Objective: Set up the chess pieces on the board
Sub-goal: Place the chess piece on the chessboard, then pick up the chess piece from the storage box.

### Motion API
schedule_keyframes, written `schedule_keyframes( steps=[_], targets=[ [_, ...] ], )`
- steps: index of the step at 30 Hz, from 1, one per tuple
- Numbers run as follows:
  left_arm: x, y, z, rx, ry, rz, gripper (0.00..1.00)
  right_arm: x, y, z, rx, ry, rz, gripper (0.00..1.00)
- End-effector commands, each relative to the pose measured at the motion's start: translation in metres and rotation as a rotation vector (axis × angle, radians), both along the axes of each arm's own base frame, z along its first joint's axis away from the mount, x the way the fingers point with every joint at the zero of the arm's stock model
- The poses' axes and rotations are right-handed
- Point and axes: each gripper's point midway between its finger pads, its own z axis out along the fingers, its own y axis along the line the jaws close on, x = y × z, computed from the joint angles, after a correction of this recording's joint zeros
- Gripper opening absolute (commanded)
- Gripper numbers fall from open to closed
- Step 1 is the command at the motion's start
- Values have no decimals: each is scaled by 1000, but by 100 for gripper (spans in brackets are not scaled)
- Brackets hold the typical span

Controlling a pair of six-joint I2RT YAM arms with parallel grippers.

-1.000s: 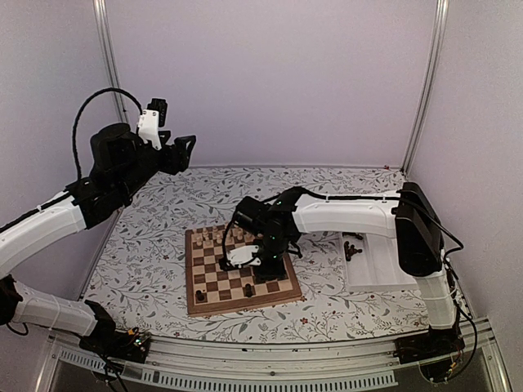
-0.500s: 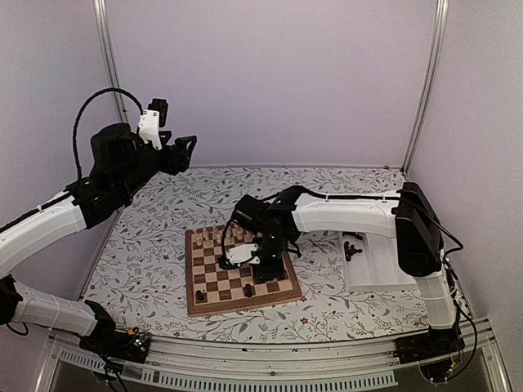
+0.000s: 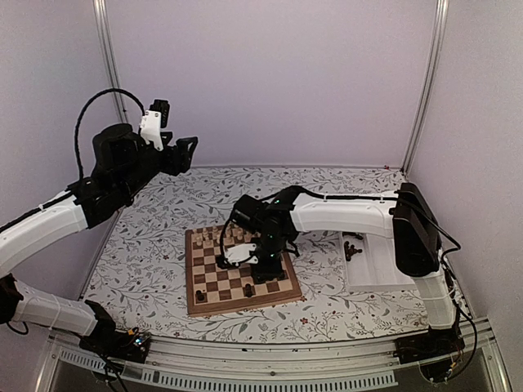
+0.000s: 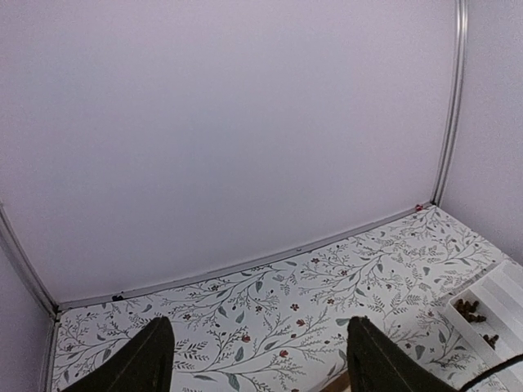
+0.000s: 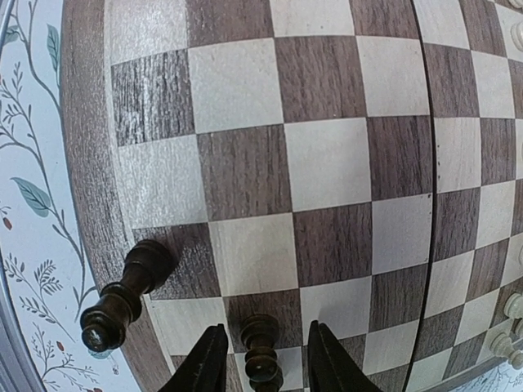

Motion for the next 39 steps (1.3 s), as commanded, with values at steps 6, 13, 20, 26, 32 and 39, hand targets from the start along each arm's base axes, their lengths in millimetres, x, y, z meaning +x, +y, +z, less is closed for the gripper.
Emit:
schedule_keyframes(
  steps=[6, 13, 20, 26, 32, 39],
  targets=[
    [6, -10, -13, 38, 12, -35, 74, 13, -19, 76, 143, -47, -26, 46],
    [-2, -56, -24, 114, 73, -202, 71, 61, -103, 123, 255, -85, -212, 49],
    [-43, -129, -63, 160, 232, -489, 63, 114, -229, 95, 231, -119, -486, 46],
    [-62, -172, -91, 168, 333, -596, 61, 137, -285, 48, 97, -136, -544, 44],
    [-62, -191, -101, 192, 378, -635, 61, 139, -292, 20, 13, -114, -493, 44],
    [-54, -193, -100, 207, 364, -611, 61, 129, -297, -8, -48, -64, -444, 45]
  ],
)
